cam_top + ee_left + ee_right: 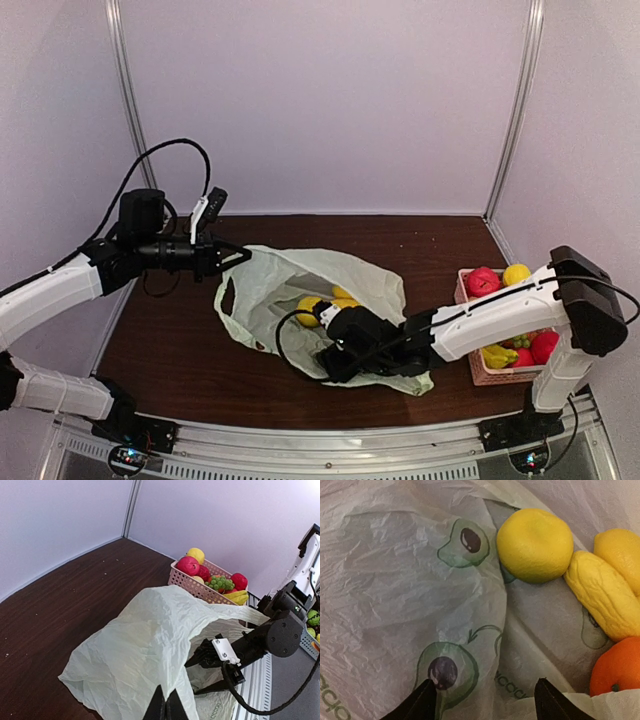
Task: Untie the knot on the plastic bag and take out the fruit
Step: Adjust the bag opening for the takeout bag, then reach into the gripper in the takeout bag, then pick up the fake fruit from the takeout bag, then place the fake fruit in the bin.
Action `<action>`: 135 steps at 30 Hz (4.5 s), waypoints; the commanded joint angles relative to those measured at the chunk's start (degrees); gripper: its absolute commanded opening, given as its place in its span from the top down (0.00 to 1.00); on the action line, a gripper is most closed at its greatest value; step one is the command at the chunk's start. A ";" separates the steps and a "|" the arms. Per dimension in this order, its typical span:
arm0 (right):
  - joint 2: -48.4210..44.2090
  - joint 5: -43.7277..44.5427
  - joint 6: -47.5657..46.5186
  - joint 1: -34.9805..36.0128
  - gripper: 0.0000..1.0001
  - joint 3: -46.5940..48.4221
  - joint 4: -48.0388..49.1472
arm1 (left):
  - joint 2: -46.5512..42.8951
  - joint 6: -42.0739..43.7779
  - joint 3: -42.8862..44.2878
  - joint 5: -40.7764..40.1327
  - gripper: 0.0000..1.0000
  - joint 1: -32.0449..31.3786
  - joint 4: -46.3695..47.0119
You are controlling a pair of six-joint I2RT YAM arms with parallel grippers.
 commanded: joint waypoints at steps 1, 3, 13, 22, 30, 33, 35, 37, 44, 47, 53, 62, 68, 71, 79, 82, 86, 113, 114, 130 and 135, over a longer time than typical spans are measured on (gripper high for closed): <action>-3.01 -5.23 1.89 2.99 0.31 -3.59 3.69 | 0.26 0.64 -0.62 -1.65 1.00 0.02 1.33; -4.33 -4.69 1.48 3.32 0.31 -3.58 2.71 | 0.09 0.66 -0.52 -1.77 1.00 0.02 1.30; -3.66 5.90 -4.80 -2.02 0.20 8.33 -5.92 | -0.76 0.52 -0.82 1.15 1.00 0.02 2.25; 3.80 3.56 -9.42 -7.08 0.19 14.02 -4.69 | -0.81 0.88 -0.80 0.56 1.00 0.02 1.69; 11.84 4.02 -9.78 -7.81 0.11 19.32 -1.99 | -0.72 0.86 -0.70 0.60 1.00 0.02 1.51; 15.07 5.15 -9.58 -8.18 0.08 21.00 -1.26 | -0.85 0.89 -0.68 0.67 1.00 0.02 1.48; 17.03 5.78 -9.03 -8.71 0.06 22.14 -1.45 | -0.87 0.81 -0.69 0.80 1.00 0.02 1.52; 18.49 5.72 -8.37 -9.47 0.05 23.01 -1.71 | -0.97 0.81 -0.77 0.93 1.00 0.02 1.46; 22.03 2.77 -7.71 -11.42 0.06 24.91 -0.44 | -0.75 0.91 -0.69 0.87 1.00 0.02 1.50; 23.68 1.99 -7.63 -11.84 0.11 26.15 -0.66 | -0.42 0.91 -0.62 0.90 1.00 0.02 1.38; 23.87 -0.50 -7.62 -11.99 0.33 26.55 -0.67 | -0.11 1.12 -0.53 0.68 1.00 0.02 1.06; 19.80 -3.37 -7.72 -11.99 0.41 24.82 -0.20 | 0.16 1.19 -0.38 -0.11 1.00 0.02 0.87; 11.74 -5.32 -8.91 -10.03 0.42 23.46 -1.72 | 0.64 2.10 0.67 -5.19 1.00 0.03 -2.21; 8.08 -5.31 -9.75 -8.83 0.41 22.89 -2.32 | 0.68 2.09 0.70 -6.13 1.00 0.02 -2.53; -0.36 -11.16 -10.38 -5.87 0.41 20.25 -0.71 | 0.71 2.10 0.86 -6.55 1.00 0.02 -3.03; -4.68 -13.20 -10.19 -5.75 0.40 17.15 3.13 | 0.82 2.12 0.88 -6.70 1.00 0.02 -3.23; -11.62 -13.19 -11.04 -5.75 0.40 13.53 6.41 | 0.90 2.14 0.94 -6.66 1.00 0.02 -3.23; -40.95 3.77 -2.08 -32.61 0.39 -9.25 -11.82 | 1.13 2.31 1.05 -8.42 1.00 0.02 -4.06; -42.04 3.16 -1.74 -34.68 0.39 -10.58 -12.14 | 1.06 2.30 1.10 -8.44 1.00 0.02 -4.08; -50.21 1.70 -2.07 -61.16 0.39 -22.63 -15.64 | 1.66 2.28 1.22 -8.48 1.00 0.02 -4.19; -53.20 5.61 -3.36 -67.29 0.34 -24.37 -16.90 | 1.51 2.35 1.22 -8.54 1.00 0.02 -4.34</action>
